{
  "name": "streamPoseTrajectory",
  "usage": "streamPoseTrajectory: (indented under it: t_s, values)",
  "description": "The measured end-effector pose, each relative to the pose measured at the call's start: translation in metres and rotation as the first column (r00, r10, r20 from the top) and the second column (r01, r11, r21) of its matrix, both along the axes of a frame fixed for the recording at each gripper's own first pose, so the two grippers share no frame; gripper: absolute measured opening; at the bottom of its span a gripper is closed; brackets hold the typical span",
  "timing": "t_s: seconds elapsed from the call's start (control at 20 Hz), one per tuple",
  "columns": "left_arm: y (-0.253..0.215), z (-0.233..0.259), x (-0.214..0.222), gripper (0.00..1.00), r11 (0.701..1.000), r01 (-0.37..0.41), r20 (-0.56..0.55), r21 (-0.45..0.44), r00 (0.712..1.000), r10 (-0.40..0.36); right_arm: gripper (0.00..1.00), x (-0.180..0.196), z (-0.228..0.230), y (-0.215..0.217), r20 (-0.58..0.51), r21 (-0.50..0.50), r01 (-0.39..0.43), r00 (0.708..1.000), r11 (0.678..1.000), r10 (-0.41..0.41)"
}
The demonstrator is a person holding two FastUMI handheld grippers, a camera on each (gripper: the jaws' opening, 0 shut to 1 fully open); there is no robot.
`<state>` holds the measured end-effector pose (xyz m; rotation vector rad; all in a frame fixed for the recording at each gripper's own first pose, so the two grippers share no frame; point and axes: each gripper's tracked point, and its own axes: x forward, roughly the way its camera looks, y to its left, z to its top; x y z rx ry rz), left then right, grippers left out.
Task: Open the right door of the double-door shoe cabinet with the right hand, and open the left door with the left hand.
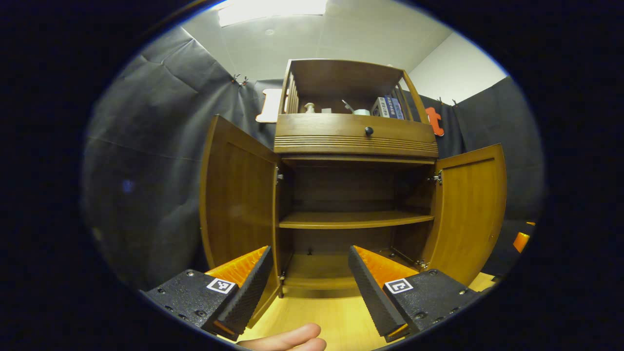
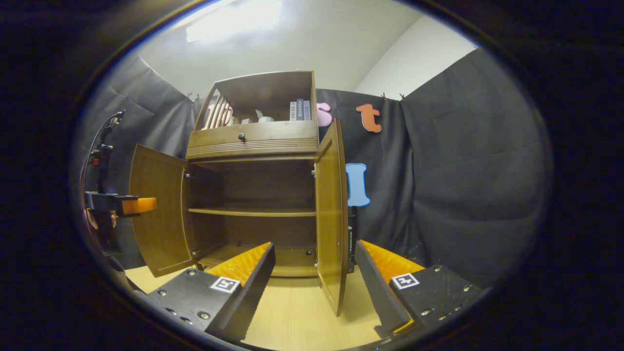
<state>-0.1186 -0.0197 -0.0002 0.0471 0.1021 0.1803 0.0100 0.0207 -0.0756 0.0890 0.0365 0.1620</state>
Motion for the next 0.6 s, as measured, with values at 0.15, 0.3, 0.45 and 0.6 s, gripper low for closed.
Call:
streamPoseTrajectory:
  t_s: [0.15,0.3,0.45,0.6]
  values:
    - [-0.025,-0.001,0.015,0.92,0.999,0.037,0.007,0.001,0.999,-0.037,0.98,0.009,0.012,0.004,0.026,-0.001,0.000,1.000,1.000,0.000]
    - [-0.045,0.003,0.032,0.92,0.998,0.066,0.015,-0.009,0.998,-0.066,0.97,0.016,0.019,0.015,0.037,-0.006,-0.025,0.999,1.000,0.025]
    - [-0.071,-0.008,0.037,0.96,0.994,0.104,-0.008,-0.017,0.995,-0.104,0.97,0.028,0.027,0.025,0.040,-0.001,-0.042,0.998,0.999,0.042]
    - [-0.089,-0.014,0.046,0.96,0.993,0.120,-0.004,0.003,0.993,-0.120,0.92,0.043,0.031,0.023,0.027,0.033,-0.016,1.000,0.999,0.015]
